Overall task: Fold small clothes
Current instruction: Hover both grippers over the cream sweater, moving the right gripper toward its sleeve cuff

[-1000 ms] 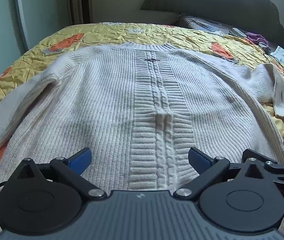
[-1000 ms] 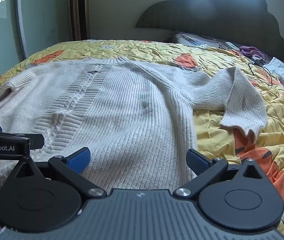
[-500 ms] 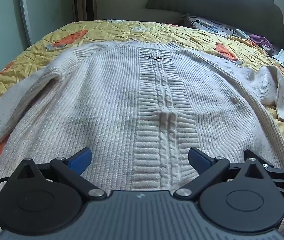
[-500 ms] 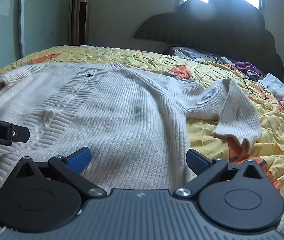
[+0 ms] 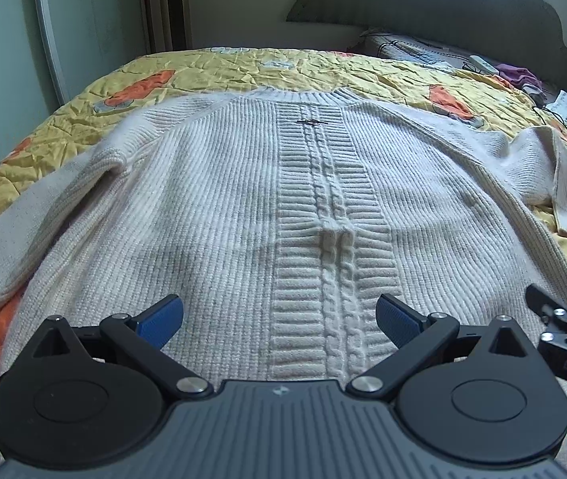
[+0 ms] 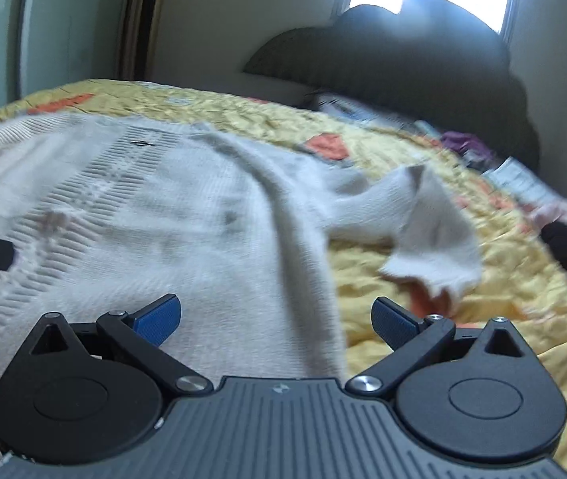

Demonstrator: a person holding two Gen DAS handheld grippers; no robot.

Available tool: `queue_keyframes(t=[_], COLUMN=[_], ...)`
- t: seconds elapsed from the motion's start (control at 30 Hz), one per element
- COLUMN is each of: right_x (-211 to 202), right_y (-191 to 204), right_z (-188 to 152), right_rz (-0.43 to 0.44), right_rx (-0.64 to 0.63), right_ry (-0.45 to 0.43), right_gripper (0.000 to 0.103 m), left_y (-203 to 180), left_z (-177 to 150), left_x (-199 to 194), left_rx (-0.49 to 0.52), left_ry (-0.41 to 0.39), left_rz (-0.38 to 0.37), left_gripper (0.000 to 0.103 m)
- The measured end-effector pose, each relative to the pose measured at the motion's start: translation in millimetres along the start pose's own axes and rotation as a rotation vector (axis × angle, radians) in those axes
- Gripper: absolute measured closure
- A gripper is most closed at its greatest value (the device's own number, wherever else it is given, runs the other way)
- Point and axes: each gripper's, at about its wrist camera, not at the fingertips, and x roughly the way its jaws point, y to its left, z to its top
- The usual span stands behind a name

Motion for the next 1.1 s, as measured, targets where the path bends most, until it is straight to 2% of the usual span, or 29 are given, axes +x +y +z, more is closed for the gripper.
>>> queue_keyframes(t=[0.13, 0.33, 0.43, 0.57, 0.73, 1.1], right_x=[2, 10, 7, -1, -13, -8], right_y=[-13, -12, -12, -7, -4, 1], right_z=[-4, -10, -10, -6, 0, -5], right_rz=[0.045, 0.057, 0.114, 0.101, 0.136, 0.177], right_rx=[0.048, 0.053, 0.042, 0.006, 0.003, 0.019], right_ry=[0.033, 0.070, 0.063, 0.028, -0.013, 0.011], right_gripper=[0.000, 0.000, 0.000, 0.000, 0.000, 0.000], left_y=[-1, -4, -4, -7, -11, -8], left_z=[0, 0, 0, -1, -2, -4], left_x=[1, 0, 0, -2, -2, 1], left_rx=[0.004, 0.018, 0.014, 0.027, 0.032, 0.020], left_ry=[0.003, -0.005, -0.007, -0.018, -0.017, -0.024], left_rz=[-0.006, -0.003, -0.016, -0.026, -0.028, -0.007], left_gripper=[0.000, 0.000, 0.000, 0.000, 0.000, 0.000])
